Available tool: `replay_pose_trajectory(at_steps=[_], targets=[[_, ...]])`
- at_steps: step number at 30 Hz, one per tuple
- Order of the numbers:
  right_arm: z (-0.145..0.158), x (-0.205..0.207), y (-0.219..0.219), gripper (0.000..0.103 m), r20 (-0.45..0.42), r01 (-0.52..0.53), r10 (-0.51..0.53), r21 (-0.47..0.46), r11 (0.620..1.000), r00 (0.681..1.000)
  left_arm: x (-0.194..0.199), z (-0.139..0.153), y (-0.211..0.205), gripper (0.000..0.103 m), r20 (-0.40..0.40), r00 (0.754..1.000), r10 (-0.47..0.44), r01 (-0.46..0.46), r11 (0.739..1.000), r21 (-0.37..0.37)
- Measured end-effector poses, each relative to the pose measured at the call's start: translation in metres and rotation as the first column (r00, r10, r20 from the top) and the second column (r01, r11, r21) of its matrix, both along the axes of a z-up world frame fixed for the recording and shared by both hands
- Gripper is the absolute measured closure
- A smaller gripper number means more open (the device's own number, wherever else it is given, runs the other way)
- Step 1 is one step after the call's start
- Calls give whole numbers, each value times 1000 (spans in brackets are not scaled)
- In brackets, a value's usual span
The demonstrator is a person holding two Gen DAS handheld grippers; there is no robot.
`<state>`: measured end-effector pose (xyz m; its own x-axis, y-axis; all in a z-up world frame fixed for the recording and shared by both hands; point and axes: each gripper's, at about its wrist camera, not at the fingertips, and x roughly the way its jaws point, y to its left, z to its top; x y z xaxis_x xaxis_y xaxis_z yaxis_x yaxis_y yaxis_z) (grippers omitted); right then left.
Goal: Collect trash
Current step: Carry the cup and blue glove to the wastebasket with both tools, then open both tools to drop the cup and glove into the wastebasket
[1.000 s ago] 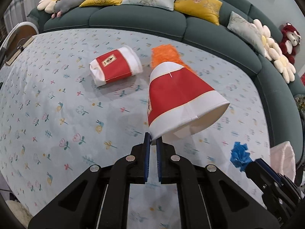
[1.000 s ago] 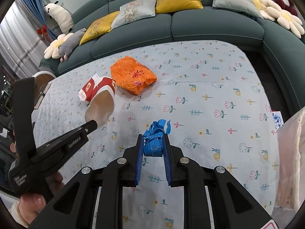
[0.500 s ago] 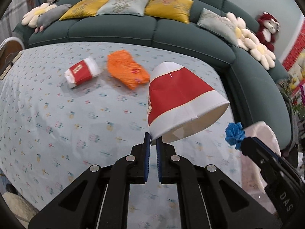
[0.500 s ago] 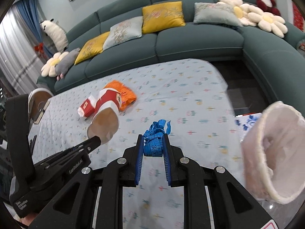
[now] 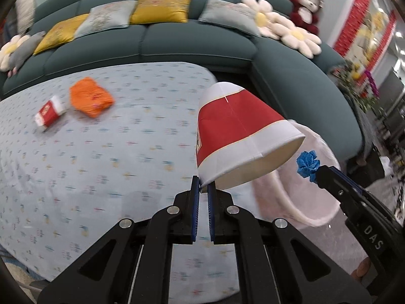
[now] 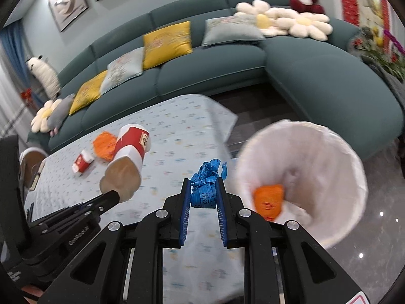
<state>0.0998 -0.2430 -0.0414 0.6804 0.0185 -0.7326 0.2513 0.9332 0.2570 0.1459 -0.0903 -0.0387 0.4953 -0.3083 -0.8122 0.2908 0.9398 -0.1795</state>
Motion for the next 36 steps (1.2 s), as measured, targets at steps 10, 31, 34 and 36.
replay_pose_trajectory(at_steps=[10, 31, 34, 36], targets=[[-10, -41, -68, 84, -2, 135, -135, 20, 991, 991, -20, 4, -73, 97, 0, 991, -136, 136, 991, 8], [-29, -42, -103, 84, -23, 190, -189, 34, 981, 982, -11, -16, -137, 96, -68, 967, -244, 245, 970, 1], [-28, -40, -104, 79, -19, 194, -193, 29, 981, 981, -7, -16, -132, 84, -78, 973, -218, 218, 976, -14], [-27, -38, -103, 72, -17, 198, -198, 25, 980, 980, -6, -15, -127, 68, -69, 979, -190, 190, 982, -7]])
